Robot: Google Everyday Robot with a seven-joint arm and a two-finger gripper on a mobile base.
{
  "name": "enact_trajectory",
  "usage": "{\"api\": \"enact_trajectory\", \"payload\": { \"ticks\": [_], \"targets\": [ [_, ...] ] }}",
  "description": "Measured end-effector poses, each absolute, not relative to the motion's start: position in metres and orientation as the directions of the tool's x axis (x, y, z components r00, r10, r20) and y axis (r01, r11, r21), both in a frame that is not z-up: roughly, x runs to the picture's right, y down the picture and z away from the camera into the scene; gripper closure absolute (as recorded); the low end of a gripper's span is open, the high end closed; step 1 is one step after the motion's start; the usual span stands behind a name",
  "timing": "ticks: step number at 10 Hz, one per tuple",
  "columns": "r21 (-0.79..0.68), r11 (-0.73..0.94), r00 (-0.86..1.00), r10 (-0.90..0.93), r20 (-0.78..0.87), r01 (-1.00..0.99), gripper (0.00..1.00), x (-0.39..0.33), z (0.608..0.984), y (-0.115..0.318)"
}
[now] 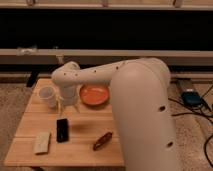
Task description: Place the pepper on the white sponge
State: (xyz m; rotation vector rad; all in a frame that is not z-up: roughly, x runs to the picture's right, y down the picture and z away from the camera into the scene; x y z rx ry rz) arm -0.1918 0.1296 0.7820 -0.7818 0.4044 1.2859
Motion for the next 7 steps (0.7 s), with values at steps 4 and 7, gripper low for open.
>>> {"api": "enact_trajectory", "payload": {
  "ticks": [4,7],
  "targets": [
    [-0.179,-0.021,0.117,0.678,-0.725,-0.984,0.35,-0.131,0.763,0.176],
    [-0.085,-0.104,-0.004,0.653,-0.758,-0.991,0.35,-0.084,0.753,0.218]
  ]
}}
